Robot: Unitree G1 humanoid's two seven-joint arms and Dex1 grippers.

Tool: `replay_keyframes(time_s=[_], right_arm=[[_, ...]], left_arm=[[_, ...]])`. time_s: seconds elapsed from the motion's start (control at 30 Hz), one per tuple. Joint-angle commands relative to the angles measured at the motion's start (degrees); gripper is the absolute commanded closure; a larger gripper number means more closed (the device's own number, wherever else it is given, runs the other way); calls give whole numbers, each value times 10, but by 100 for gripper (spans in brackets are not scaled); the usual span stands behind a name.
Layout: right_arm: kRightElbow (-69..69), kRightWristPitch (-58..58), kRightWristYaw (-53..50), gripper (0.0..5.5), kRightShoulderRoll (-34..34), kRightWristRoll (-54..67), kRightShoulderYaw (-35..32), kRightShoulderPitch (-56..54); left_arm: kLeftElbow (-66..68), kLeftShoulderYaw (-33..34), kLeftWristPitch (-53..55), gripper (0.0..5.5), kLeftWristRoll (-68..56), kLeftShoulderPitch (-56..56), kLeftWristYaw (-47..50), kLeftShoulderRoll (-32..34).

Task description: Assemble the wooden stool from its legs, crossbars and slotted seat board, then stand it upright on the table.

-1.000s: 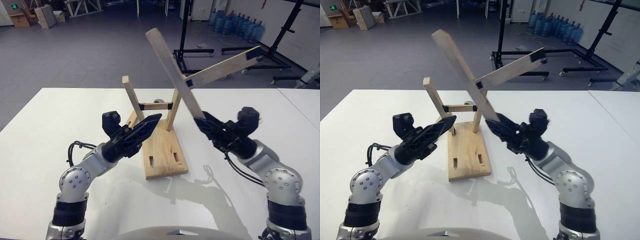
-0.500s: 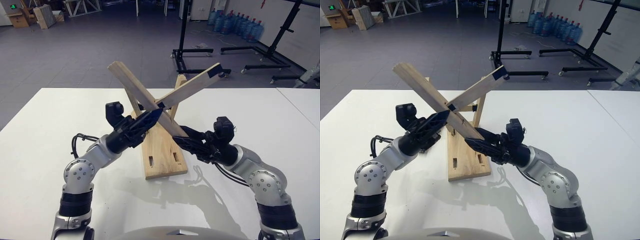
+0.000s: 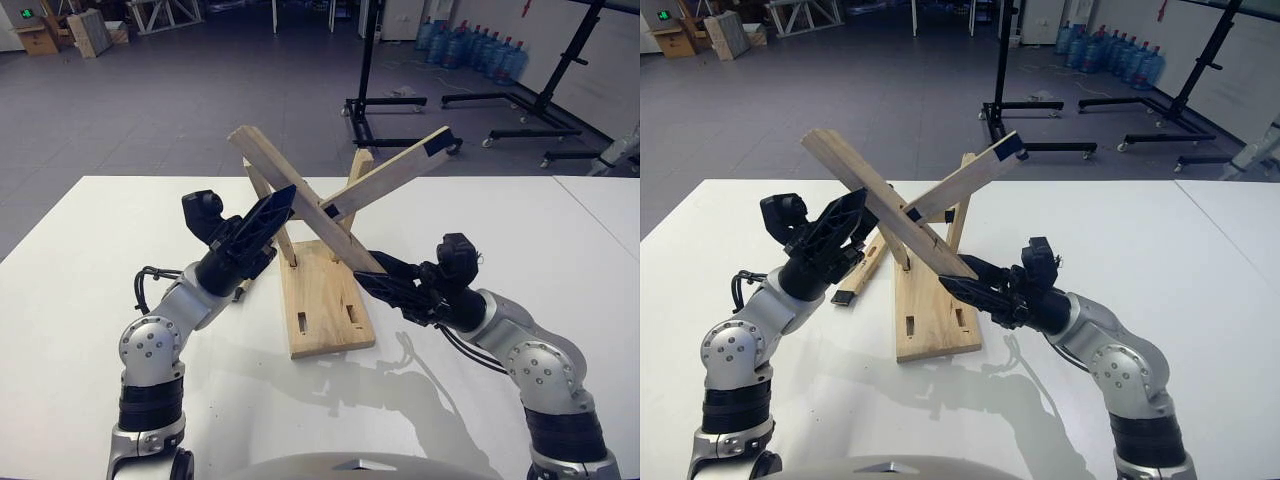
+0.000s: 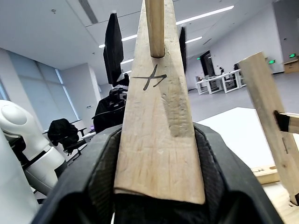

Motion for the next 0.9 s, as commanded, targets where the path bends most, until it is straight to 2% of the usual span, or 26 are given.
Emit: replay_keyframes(time_s=[0.03,0.27,0.6,0.63,0.73,0.9], right_arm=[[13,-10,-16,346,-5,-15,-12,-23],[3,11,-9,346,-24,1,-17,-21],[-6,66,-13,346,-45,57,-13,-17],[-8,75,-16,307,-48,65,-12,-17],[-16,96,-14,254,-64,75,-10,-14],[-15,106,-5,236,-102,67,-30,5]], left_arm=[[-11,-2,-5,232,26,-11,-14,15],[-14,-15,-31,337,90,-13,-7,12],[-18,-4,-30,339,69,5,-24,7],[-17,-3,-32,341,72,4,-25,8],[-10,11,-45,341,82,-5,-21,10],[-5,57,-47,341,67,-12,-12,42]])
